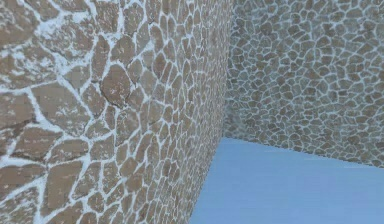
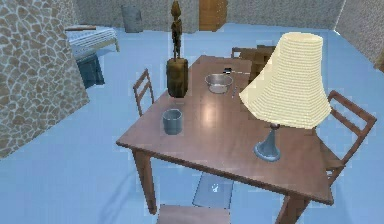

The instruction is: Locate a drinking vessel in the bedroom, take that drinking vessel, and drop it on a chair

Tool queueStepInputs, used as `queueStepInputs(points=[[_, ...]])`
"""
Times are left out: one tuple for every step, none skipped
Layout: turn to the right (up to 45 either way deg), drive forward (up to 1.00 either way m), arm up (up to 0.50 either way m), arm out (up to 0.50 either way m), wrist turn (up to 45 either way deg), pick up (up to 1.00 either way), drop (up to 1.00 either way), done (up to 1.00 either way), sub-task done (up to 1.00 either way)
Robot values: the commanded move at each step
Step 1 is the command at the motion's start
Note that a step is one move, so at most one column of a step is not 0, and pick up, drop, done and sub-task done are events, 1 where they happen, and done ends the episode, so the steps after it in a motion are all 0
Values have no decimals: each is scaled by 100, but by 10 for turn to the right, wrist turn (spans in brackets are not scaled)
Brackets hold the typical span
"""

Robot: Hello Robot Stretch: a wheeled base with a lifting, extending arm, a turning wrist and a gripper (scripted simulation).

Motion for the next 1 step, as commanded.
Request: queueStepInputs(points=[[0, 0, 50, 0, 0, 0, 0, 0, 0]])
